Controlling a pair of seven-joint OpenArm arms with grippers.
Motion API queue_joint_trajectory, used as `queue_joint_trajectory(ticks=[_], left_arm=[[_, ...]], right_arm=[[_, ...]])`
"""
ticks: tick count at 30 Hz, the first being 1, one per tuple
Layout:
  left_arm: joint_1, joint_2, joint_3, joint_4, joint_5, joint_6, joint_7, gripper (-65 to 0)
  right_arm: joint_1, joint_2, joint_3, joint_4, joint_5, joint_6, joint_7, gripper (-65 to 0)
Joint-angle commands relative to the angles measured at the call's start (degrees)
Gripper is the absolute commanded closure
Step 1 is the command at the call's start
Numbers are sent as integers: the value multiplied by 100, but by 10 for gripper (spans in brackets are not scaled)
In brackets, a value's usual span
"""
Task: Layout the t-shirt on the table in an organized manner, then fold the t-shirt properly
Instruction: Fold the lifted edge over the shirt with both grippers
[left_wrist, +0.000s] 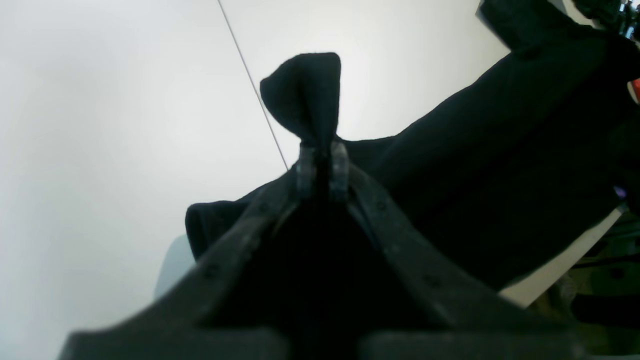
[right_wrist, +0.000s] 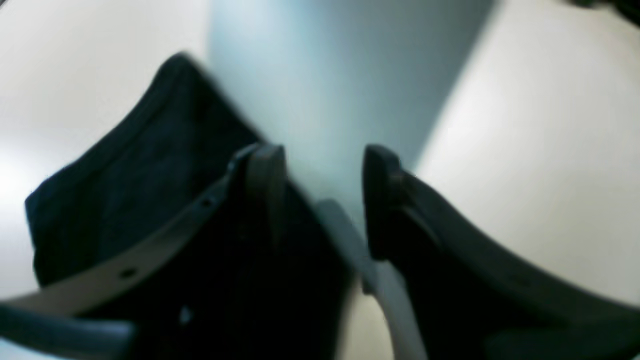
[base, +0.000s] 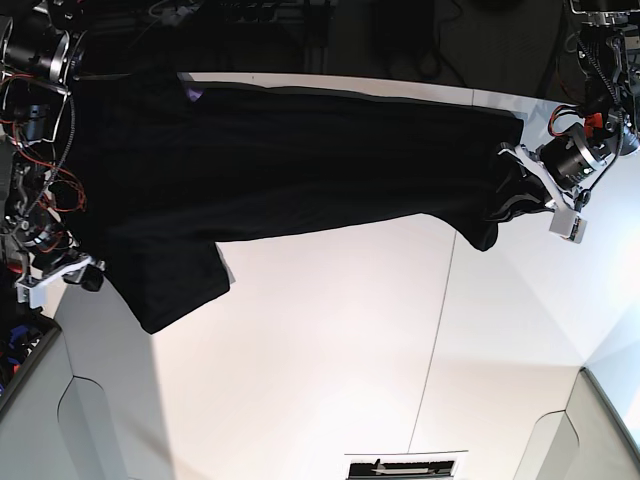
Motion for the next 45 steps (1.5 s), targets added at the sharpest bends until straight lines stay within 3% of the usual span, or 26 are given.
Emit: queue_joint_trajectory(ticks=[1,12,19,21,25,32,37,45], left_arm=[[-46,-76,-37,90,-120,-30,-140,0],[-46,-76,-37,90,-122,-30,-140,0],[-44,-79,-37,90,-118,-30,-138,0],[-39,-79,-37,90,-96,-30,-133,0],[-33,-79,-37,90,-31,-30,-138,0],[-39,-81,-37,90,-37,-30,-116,0],[-46,-83,-37,90,-404,-30,490,0],[-46,-358,-37,90,-1270,-30,1176,0]], right_arm=[[166,87,-52,83,26,52,138,-257],[149,-393,-168,83,-439,42,131,-257],[55,-520,-168,85,-437,109,109,-256],[55,-533,-168,87,-437,109,109,-220],[55,-535,-168,87,-439,258,109,0],[50,-483,-166,291,-367,258,-33,0],[-326,-452,-151,1353,164,297,-667,0],[-1805,-455,-105,4074,474,289,-1209,0]])
